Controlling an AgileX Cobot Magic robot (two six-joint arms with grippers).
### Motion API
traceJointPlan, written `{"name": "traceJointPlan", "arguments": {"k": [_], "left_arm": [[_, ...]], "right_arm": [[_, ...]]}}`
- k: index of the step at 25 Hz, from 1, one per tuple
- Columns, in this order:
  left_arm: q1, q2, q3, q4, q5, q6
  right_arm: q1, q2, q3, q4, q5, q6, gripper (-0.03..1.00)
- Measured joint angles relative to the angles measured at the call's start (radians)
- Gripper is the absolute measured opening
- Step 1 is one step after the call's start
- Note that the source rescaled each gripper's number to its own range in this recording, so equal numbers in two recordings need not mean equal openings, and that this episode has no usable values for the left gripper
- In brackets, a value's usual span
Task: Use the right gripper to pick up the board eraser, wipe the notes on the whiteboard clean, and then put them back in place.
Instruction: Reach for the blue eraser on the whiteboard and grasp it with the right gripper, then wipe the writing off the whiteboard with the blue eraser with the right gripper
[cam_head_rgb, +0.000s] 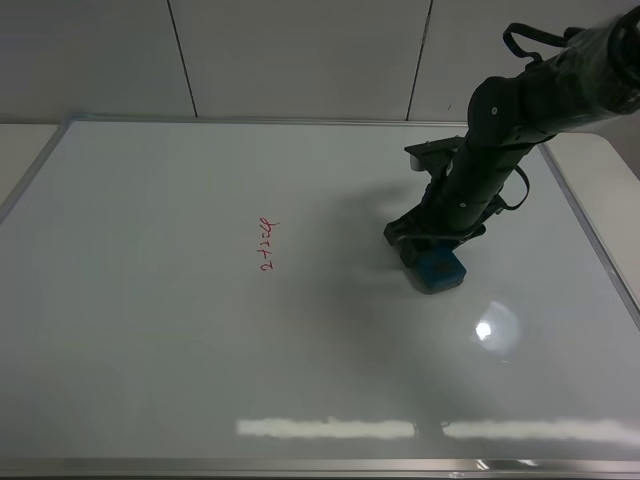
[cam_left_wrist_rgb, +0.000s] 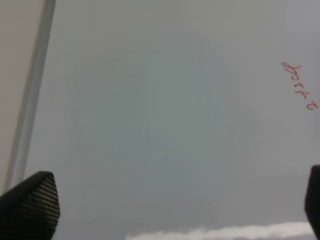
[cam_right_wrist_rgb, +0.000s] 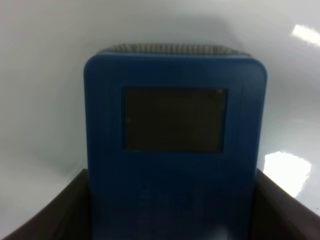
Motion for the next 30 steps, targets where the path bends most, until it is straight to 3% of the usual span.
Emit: {"name": "traceJointPlan", "arguments": {"k": [18,23,30], "left_arm": [[0.0,0.0,0.0,0.0,0.0,0.0],[0.0,0.0,0.0,0.0,0.0,0.0],[0.0,0.0,0.0,0.0,0.0,0.0]], "right_arm": [[0.0,-0.06,0.0,-0.003,0.009,0.036,0.04],[0.0,-0.082,-0.034,0.015,0.062,0.045,0.04],[0.08,-0.081,-0.158,0.035,0.099,0.065,0.04]]}}
